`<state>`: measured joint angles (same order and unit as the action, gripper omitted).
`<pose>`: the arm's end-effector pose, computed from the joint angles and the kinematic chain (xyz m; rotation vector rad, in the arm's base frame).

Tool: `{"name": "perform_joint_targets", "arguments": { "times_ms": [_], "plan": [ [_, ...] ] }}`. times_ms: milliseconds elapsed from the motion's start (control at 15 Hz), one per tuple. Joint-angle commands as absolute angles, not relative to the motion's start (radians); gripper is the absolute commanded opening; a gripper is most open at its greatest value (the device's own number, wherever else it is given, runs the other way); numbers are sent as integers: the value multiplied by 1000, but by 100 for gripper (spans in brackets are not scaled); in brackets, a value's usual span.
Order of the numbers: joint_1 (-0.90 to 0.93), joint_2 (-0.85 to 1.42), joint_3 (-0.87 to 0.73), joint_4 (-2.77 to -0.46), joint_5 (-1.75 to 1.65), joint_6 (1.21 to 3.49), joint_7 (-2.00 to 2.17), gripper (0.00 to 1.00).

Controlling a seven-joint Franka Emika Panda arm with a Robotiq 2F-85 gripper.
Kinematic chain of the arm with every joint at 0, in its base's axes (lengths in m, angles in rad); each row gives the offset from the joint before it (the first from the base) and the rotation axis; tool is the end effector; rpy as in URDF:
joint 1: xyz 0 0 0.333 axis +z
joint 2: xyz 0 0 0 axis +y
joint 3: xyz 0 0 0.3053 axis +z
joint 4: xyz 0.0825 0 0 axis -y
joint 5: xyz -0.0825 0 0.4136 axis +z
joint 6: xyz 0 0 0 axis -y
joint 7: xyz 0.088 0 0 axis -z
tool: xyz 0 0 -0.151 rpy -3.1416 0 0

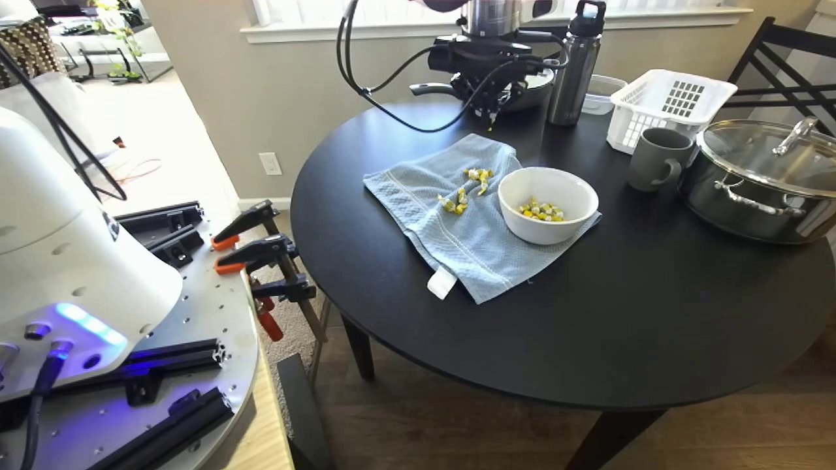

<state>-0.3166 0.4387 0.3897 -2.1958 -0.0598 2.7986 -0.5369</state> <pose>0.5930 0.0571 0.1384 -2.8967 -0.9197 -0.3429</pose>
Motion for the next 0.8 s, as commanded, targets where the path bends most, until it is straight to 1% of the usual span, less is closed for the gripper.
{"name": "perform_joint_targets", "arguments": {
  "times_ms": [0, 333, 600, 667, 733],
  "plan": [
    [-233, 327, 253, -2267, -70, 2793, -473, 0],
    [-111, 302, 31, -2278, -200, 2767, -343, 0],
    [-68, 325, -47, -2273, -258, 2770, -273, 0],
    [-62, 326, -52, -2277, -259, 2773, -266, 26],
    [-57, 328, -54, -2281, -258, 2777, -264, 28]
  ]
}}
